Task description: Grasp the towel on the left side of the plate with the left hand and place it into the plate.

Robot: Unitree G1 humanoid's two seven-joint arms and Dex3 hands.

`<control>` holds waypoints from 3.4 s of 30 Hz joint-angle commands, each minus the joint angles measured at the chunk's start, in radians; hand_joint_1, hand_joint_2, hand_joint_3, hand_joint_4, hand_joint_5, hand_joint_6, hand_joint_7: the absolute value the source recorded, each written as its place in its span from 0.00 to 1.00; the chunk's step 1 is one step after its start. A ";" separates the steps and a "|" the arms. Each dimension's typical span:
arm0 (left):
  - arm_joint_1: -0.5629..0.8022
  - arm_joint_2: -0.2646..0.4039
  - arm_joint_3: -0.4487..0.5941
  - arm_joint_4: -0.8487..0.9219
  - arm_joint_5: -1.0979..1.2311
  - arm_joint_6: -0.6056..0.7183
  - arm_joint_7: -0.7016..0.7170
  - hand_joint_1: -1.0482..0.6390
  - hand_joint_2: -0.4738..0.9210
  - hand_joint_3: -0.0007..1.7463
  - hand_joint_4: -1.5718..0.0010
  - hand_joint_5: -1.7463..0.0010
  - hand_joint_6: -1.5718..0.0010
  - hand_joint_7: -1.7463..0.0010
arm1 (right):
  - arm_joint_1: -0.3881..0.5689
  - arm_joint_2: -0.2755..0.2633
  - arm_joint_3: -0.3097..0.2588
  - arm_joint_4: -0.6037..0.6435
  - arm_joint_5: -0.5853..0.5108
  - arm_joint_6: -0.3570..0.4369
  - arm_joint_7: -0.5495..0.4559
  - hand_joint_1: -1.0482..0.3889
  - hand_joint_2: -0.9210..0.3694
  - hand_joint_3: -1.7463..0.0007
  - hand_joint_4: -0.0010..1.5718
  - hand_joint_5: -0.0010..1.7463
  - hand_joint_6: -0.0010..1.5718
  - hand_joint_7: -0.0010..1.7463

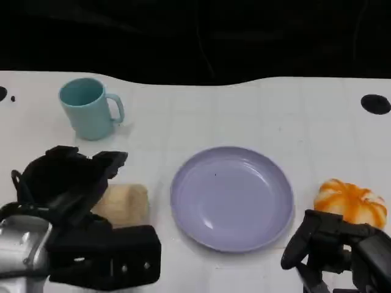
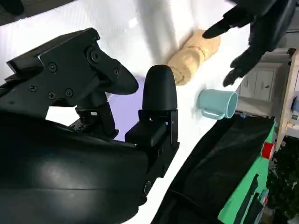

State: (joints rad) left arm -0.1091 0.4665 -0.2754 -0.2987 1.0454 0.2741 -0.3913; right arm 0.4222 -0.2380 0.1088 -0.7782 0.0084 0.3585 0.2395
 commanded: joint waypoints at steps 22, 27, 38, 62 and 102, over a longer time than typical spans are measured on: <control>-0.214 -0.031 -0.146 0.722 -0.107 -0.169 0.290 0.42 1.00 0.09 0.50 0.88 0.52 0.95 | 0.011 -0.009 -0.010 -0.019 -0.010 -0.014 -0.006 0.67 0.26 0.40 0.47 0.97 0.43 0.78; -0.204 -0.014 -0.135 0.789 -0.170 -0.297 0.452 0.47 1.00 0.17 0.49 0.28 0.24 0.90 | 0.010 -0.006 -0.012 -0.023 -0.004 -0.004 -0.006 0.68 0.27 0.39 0.47 0.96 0.43 0.79; -0.171 -0.006 -0.111 0.767 -0.204 -0.367 0.668 0.50 0.99 0.13 0.48 0.00 0.63 0.00 | 0.009 -0.006 -0.003 -0.024 -0.009 0.003 -0.008 0.68 0.26 0.40 0.47 0.97 0.43 0.78; -0.126 -0.171 -0.051 0.217 -0.288 -0.182 0.461 0.50 0.67 0.59 0.41 0.00 0.57 0.00 | 0.006 -0.011 -0.002 -0.046 -0.008 0.039 -0.002 0.67 0.25 0.41 0.46 0.96 0.42 0.78; -0.353 -0.389 -0.247 0.318 -0.249 0.138 0.056 0.25 1.00 0.13 0.95 0.65 0.88 1.00 | 0.014 -0.010 0.002 -0.060 -0.002 0.040 0.002 0.66 0.25 0.42 0.47 0.96 0.43 0.78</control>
State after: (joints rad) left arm -0.4617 0.0589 -0.5175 0.0506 0.7992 0.4007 -0.3057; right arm 0.4292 -0.2389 0.1153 -0.8297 -0.0018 0.4053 0.2369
